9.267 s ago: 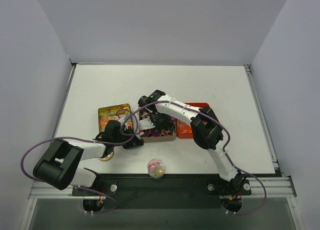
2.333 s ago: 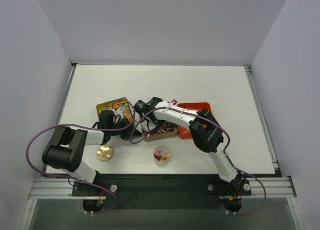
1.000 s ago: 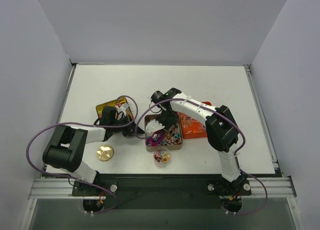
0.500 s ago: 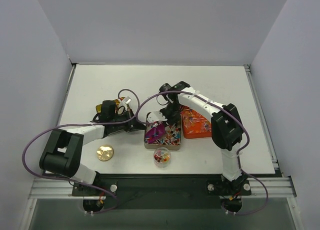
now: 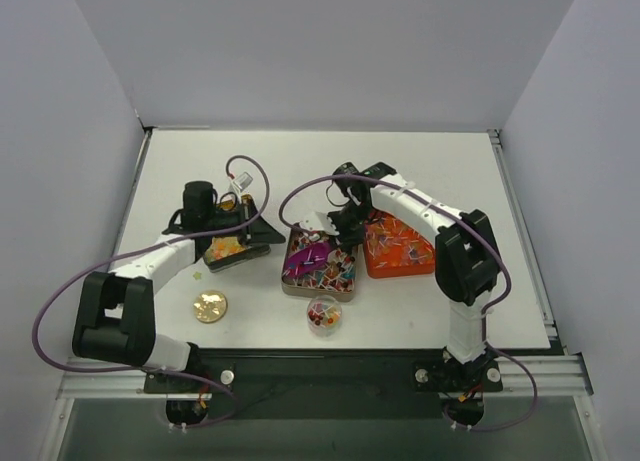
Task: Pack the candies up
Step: Scoop the fake candies from the storage box, then place the fake candies in the packing bottle.
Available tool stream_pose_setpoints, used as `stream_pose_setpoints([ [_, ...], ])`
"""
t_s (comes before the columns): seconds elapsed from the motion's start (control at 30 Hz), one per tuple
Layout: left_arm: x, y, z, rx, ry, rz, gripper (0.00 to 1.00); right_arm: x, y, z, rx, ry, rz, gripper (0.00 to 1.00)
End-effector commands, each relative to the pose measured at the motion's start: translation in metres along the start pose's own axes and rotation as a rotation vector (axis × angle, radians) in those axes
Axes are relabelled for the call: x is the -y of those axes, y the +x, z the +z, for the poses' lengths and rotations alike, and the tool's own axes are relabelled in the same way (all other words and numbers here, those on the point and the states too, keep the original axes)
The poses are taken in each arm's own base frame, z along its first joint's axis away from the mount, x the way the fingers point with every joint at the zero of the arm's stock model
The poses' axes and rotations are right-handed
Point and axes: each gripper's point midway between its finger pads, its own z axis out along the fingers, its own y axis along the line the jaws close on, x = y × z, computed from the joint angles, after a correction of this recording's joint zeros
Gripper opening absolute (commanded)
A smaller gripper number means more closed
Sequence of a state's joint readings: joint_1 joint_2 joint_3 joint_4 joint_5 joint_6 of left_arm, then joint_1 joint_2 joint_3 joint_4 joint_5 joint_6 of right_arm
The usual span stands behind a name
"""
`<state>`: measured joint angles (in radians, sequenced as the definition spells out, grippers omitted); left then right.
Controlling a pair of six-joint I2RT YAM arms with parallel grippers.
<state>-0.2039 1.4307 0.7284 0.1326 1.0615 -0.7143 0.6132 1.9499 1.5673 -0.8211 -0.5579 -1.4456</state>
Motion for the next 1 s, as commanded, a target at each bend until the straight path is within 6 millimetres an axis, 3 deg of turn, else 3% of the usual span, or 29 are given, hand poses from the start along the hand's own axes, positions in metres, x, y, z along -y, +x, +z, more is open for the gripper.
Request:
stream_pose_setpoints([
  [0.0,0.033,-0.048,-0.034,0.07,0.062,0.146,0.0,-0.001,-0.03,-0.031,0.182,0.072,0.088,0.0],
  [0.23,0.015,-0.084,-0.079,0.162,-0.005,0.123,0.0,-0.023,-0.015,-0.024,0.225,0.096,0.175,0.0],
  [0.5,0.01,-0.094,-0.086,0.183,-0.039,0.131,0.0,-0.032,-0.018,-0.035,0.281,0.139,0.229,0.0],
  [0.67,0.013,-0.098,-0.089,0.214,-0.056,0.137,0.0,-0.033,-0.027,-0.068,0.267,0.231,0.219,0.0],
  [0.73,0.013,-0.104,-0.092,0.259,-0.077,0.154,0.04,-0.041,-0.027,-0.073,0.246,0.233,0.205,0.0],
  [0.87,0.0,-0.101,-0.096,0.309,-0.174,0.139,0.31,-0.064,-0.024,-0.09,0.149,0.215,0.157,0.0],
  [0.97,-0.014,-0.095,-0.101,0.343,-0.276,0.11,0.39,-0.081,-0.023,-0.1,0.083,0.191,0.133,0.0],
])
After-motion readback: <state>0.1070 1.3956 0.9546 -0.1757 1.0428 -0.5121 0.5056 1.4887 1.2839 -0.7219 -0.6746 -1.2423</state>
